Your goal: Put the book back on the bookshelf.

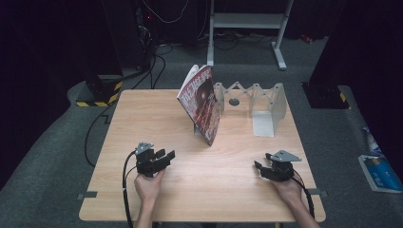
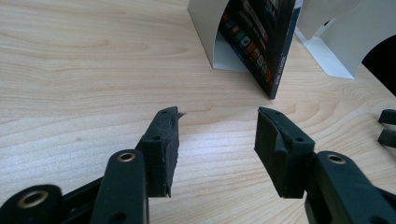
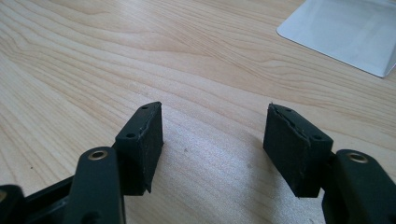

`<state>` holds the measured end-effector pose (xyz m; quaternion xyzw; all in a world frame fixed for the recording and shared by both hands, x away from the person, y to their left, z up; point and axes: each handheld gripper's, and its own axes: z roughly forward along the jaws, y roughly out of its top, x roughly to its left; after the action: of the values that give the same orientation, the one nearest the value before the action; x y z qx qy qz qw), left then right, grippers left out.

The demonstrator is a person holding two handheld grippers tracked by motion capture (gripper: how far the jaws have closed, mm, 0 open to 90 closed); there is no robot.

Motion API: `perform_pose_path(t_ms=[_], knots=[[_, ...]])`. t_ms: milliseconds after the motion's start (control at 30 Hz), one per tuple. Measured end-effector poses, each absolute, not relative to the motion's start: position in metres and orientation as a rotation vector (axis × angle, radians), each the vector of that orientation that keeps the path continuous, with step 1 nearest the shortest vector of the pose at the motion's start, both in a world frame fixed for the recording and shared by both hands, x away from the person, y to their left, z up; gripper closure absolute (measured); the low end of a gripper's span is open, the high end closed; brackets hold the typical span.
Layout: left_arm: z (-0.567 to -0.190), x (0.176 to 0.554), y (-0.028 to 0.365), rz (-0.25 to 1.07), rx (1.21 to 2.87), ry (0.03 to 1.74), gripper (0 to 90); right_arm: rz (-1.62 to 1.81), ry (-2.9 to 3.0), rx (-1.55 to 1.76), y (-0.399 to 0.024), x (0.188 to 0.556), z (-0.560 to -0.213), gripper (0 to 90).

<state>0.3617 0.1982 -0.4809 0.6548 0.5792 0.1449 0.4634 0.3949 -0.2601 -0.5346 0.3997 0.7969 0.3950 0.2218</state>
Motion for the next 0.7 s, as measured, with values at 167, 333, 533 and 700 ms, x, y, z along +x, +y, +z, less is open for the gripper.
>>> perform_pose_path(t_ms=[167, 333, 533, 700], knots=[[-0.486, 0.364, 0.195, 0.355, 1.617, 1.43, 49.4, 1.091, 2.202, 1.104, -0.26, 0.395, -0.535, 37.5], [-0.489, 0.366, 0.193, 0.354, 1.625, 1.433, 49.4, 1.092, 2.203, 1.104, -0.26, 0.395, -0.535, 37.5], [-0.493, 0.369, 0.189, 0.35, 1.636, 1.436, 49.4, 1.092, 2.203, 1.104, -0.26, 0.395, -0.535, 37.5], [-0.495, 0.37, 0.188, 0.348, 1.64, 1.441, 49.4, 1.092, 2.203, 1.104, -0.26, 0.395, -0.535, 37.5]])
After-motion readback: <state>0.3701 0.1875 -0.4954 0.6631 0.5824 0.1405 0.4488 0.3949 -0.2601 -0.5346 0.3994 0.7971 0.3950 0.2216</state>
